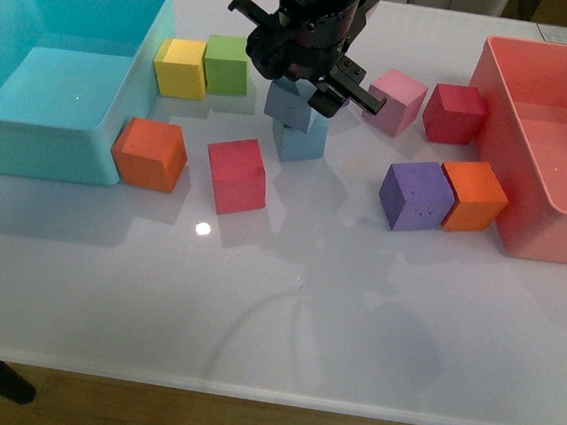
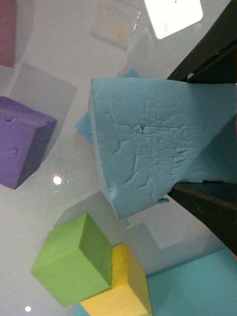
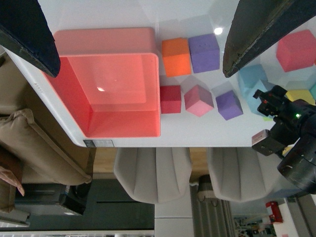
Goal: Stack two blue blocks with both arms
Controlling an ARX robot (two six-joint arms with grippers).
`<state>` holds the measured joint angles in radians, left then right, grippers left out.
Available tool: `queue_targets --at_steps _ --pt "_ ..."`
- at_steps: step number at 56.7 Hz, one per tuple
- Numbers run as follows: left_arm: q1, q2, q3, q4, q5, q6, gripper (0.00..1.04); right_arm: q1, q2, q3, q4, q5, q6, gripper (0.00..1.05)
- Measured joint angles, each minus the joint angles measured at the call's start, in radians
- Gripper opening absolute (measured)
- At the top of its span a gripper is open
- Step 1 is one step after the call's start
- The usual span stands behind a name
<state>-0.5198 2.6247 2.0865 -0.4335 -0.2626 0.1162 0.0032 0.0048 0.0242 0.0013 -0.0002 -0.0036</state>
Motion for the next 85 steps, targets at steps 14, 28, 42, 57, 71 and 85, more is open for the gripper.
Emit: queue_targets --at_steps 14,28,42,57,71,85 --pt "-0.003 0.016 0.024 -0.011 0.003 -0.001 0.40 0.000 0.000 0.000 0.000 0.000 0.000 0.96" --pt "-0.003 0.016 0.024 -0.011 0.013 -0.009 0.57 0.000 0.000 0.000 0.000 0.000 0.000 0.96" --pt "-0.005 0.016 0.024 -0.014 0.027 -0.012 0.97 0.000 0.000 0.000 0.000 0.000 0.000 0.96" --pt "-0.003 0.009 -0.002 -0.010 0.047 -0.029 0.96 0.000 0.000 0.000 0.000 0.000 0.000 0.96" --pt "0.002 -0.020 -0.067 0.005 0.046 -0.036 0.96 0.000 0.000 0.000 0.000 0.000 0.000 0.96" --pt "0.008 -0.061 -0.139 0.031 0.038 -0.035 0.96 0.000 0.000 0.000 0.000 0.000 0.000 0.96"
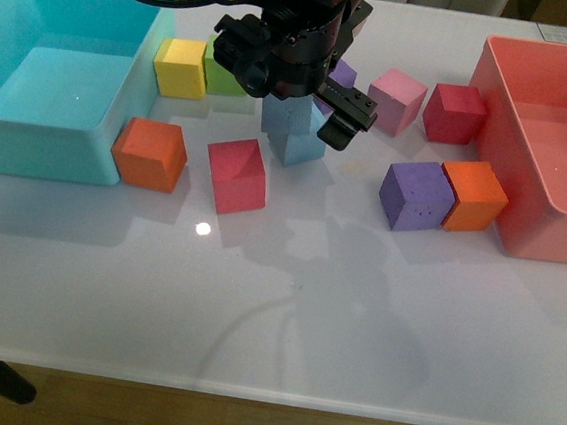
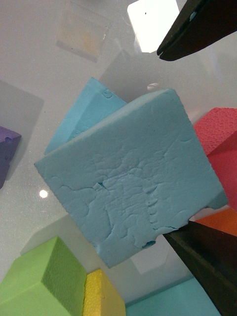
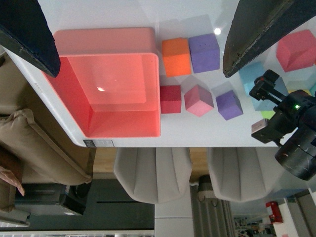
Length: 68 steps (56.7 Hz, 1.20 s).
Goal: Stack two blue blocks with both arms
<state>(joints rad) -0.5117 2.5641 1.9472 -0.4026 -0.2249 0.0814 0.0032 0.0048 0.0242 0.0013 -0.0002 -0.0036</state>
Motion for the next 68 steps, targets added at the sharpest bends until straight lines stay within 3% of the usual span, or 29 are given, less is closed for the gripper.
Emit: queue_targets --at_steps 30,53,55,56,58,63,68 --pt "0.038 -0.123 -0.186 0.088 0.007 0.020 0.96 0.000 0.000 0.000 0.000 0.000 0.000 0.96" --pt "0.093 -0.560 -0.612 0.327 0.135 -0.048 0.96 0.000 0.000 0.000 0.000 0.000 0.000 0.96" --pt "0.101 -0.618 -0.715 0.499 0.046 -0.056 0.90 0.000 0.000 0.000 0.000 0.000 0.000 0.96" --pt "0.108 -0.654 -0.796 0.658 -0.032 -0.060 0.85 0.000 0.000 0.000 0.000 0.000 0.000 0.96" --pt "0.127 -0.710 -0.919 0.871 -0.084 -0.064 0.78 0.000 0.000 0.000 0.000 -0.001 0.000 0.96" --pt "0.190 -0.853 -1.155 1.202 -0.066 -0.071 0.63 0.000 0.000 0.000 0.000 0.000 0.000 0.96" --pt "0.264 -1.048 -1.334 1.287 -0.012 -0.075 0.49 0.000 0.000 0.000 0.000 0.000 0.000 0.96"
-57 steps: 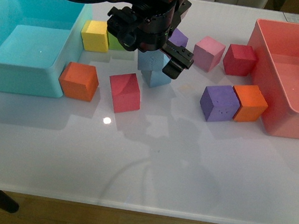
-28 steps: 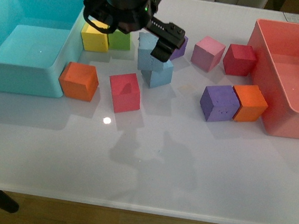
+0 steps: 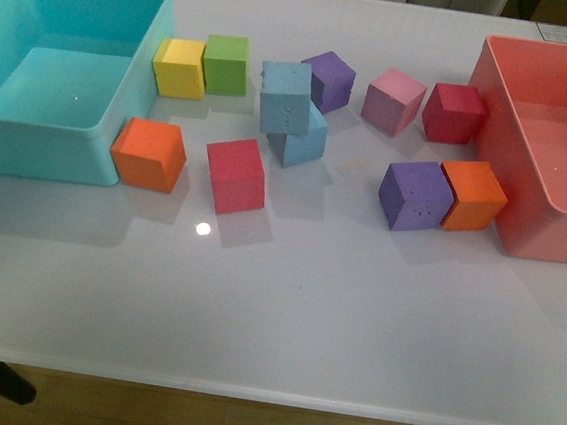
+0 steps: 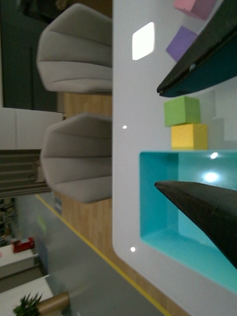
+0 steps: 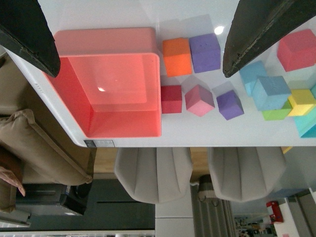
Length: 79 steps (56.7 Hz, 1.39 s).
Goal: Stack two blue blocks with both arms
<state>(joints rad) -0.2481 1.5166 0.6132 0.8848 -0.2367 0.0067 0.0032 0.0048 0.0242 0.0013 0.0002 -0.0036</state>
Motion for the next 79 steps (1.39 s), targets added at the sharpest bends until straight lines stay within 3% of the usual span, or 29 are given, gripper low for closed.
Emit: queue_targets --at_steps 6,16,29,32,38,52,58,79 --pt "0.093 -0.248 -0.189 -0.048 0.080 -0.002 0.30 0.000 0.000 0.000 0.000 0.000 0.000 0.96" --pt "0.134 -0.393 -0.330 -0.048 0.129 -0.007 0.02 0.000 0.000 0.000 0.000 -0.001 0.000 0.96" --pt "0.168 -0.532 -0.438 -0.079 0.163 -0.005 0.02 0.000 0.000 0.000 0.000 0.000 0.000 0.96" --pt "0.203 -0.563 -0.457 -0.093 0.217 -0.005 0.02 0.000 0.000 0.000 0.000 -0.001 0.000 0.96" --pt "0.244 -0.631 -0.493 -0.129 0.226 -0.005 0.02 0.000 0.000 0.000 0.000 0.000 0.000 0.96" --pt "0.244 -0.786 -0.547 -0.228 0.237 -0.005 0.02 0.000 0.000 0.000 0.000 0.000 0.000 0.96" --pt "0.244 -0.809 -0.591 -0.200 0.237 -0.005 0.02 0.000 0.000 0.000 0.000 0.000 0.000 0.96" --pt "0.244 -1.051 -0.598 -0.424 0.237 -0.005 0.02 0.000 0.000 0.000 0.000 0.000 0.000 0.96"
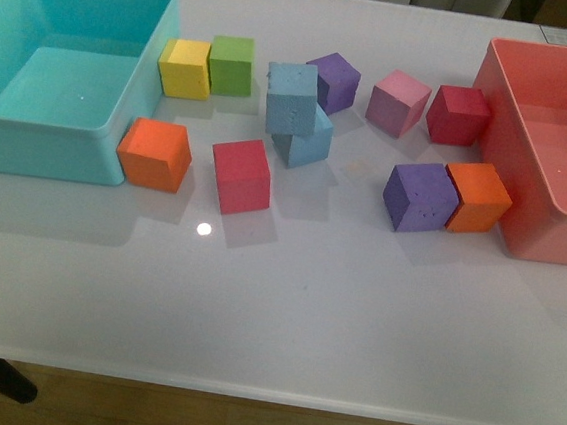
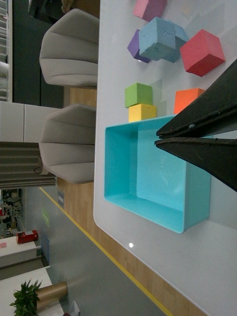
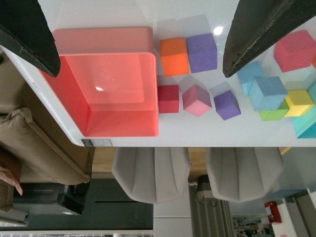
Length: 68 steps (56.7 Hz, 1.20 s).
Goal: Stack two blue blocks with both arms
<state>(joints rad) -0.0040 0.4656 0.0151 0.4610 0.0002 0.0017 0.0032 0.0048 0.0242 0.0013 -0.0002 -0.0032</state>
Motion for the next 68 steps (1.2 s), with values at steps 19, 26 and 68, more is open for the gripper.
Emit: queue_targets --at_steps 19,26,68 --pt "0.000 -0.154 0.000 -0.150 0.000 0.000 0.02 0.000 0.000 0.000 0.000 0.000 0.000 0.96" --pt "0.000 -0.210 0.000 -0.204 0.000 0.000 0.02 0.000 0.000 0.000 0.000 0.000 0.000 0.96" --pt "0.000 -0.459 0.000 -0.459 0.000 0.000 0.09 0.000 0.000 0.000 0.000 0.000 0.000 0.96"
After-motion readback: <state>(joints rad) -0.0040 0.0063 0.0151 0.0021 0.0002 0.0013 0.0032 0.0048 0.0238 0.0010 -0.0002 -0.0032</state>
